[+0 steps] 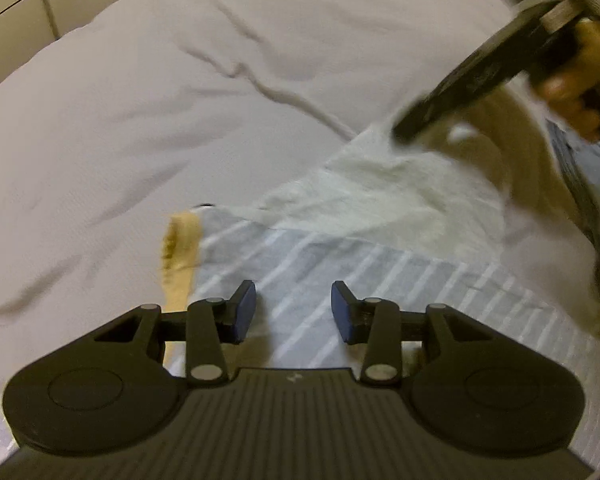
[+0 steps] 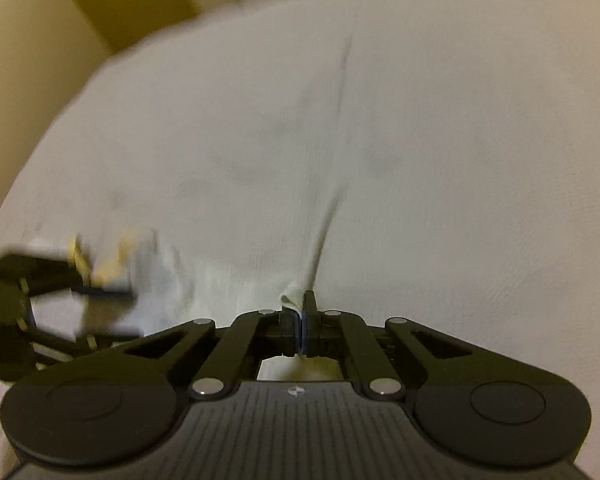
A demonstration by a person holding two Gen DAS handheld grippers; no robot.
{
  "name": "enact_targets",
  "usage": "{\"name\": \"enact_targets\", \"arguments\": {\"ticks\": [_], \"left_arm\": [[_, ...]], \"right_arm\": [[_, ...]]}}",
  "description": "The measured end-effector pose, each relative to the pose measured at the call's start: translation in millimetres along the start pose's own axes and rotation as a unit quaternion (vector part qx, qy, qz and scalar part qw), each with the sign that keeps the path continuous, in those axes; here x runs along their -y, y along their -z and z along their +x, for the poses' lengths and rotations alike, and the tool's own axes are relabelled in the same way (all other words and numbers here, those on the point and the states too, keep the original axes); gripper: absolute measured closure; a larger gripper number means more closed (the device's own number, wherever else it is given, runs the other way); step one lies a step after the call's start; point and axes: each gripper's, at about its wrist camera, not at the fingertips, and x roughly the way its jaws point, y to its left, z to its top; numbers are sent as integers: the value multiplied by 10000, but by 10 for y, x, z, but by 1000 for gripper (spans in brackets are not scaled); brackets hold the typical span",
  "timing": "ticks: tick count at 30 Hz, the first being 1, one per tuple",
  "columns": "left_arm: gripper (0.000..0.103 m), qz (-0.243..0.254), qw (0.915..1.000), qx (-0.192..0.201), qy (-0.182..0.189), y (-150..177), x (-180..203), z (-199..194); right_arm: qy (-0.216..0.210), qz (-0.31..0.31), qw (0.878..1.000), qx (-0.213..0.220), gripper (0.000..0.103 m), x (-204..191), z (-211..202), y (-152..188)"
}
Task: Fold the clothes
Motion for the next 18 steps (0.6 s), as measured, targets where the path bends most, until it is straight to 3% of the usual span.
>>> {"name": "enact_targets", "arguments": {"ticks": [2, 5, 7, 9, 13, 18], "left_arm": [[68, -129, 9996, -153, -193, 14, -87, 32], [68, -282, 9991, -232, -237, 39, -171, 59], [68, -304, 9989, -248, -248, 52, -194, 44], [68, -290, 9990, -218, -253, 42, -188, 5], [68, -371, 9991, -20, -208, 30, -188, -109], [68, -371, 9992, 117, -109, -61, -134, -139]], "right_arm": [[262, -224, 9974, 637, 101, -104, -255, -104], [439, -511, 9928, 995, 102, -196, -390, -95], [566, -366, 9927, 1001, 99, -132, -394, -22], [722, -67, 9924, 994, 84, -17, -407, 70], [955, 476, 9893, 994, 83, 209, -502, 276], [719, 929, 9909, 659, 75, 309, -538, 650]]}}
